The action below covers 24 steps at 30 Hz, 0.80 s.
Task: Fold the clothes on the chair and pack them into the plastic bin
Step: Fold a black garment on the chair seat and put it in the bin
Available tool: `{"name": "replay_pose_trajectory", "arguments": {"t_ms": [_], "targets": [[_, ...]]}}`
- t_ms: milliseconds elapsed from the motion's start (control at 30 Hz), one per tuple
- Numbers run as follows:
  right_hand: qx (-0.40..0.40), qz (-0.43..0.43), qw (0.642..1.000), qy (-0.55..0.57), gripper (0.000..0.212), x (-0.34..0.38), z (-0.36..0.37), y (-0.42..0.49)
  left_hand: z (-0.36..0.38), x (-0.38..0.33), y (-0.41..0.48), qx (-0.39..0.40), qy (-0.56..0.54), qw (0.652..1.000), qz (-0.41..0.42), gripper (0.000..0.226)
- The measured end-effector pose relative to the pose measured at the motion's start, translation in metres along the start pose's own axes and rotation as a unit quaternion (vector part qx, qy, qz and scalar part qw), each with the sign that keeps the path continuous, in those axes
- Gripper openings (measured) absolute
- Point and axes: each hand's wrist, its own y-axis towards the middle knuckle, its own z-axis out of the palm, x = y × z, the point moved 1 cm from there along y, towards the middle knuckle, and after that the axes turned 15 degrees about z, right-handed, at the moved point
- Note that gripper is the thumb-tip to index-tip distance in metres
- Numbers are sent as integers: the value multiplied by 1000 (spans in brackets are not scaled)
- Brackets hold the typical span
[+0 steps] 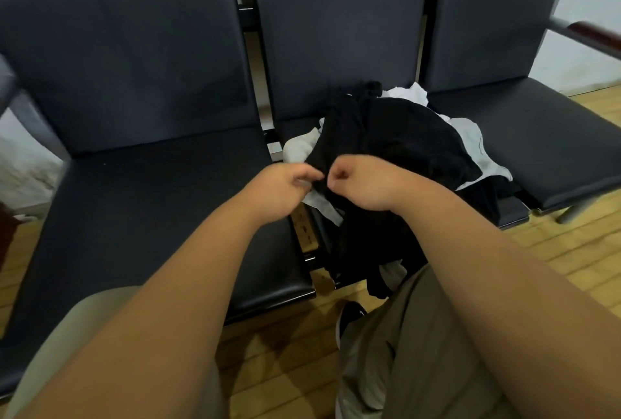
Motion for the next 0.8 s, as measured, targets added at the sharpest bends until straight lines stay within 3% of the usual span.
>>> {"name": "replay_pose_trajectory", "arguments": {"t_ms": [100, 233, 300, 400, 500, 600, 700, 800], "targets": [[77, 65, 982, -160, 26, -11, 6, 8, 21, 21, 3, 45, 65, 996, -47, 33], [-10, 122, 981, -148, 43, -19, 8, 28, 34, 28, 7, 69, 62, 993, -74, 43], [-9, 166, 970, -180, 53, -20, 15, 36, 36, 27, 7, 87, 61, 992, -65, 50], [3, 193, 953, -234, 44, -20, 26, 40, 37, 29, 7, 118, 76, 988, -59, 50], [-52, 194, 960, -193, 24, -17, 22, 43, 34, 31, 9, 111, 92, 988, -64, 47], [-88, 158, 976, -125, 21, -10, 12, 43, 30, 27, 12, 84, 92, 990, -62, 51], [-97, 77, 992, 6, 11, -7, 2, 34, 25, 17, 15, 39, 21, 998, -42, 77], [-132, 21, 982, 131, 10, -3, -7, 16, 19, 4, 14, 22, -63, 998, -11, 97]]}}
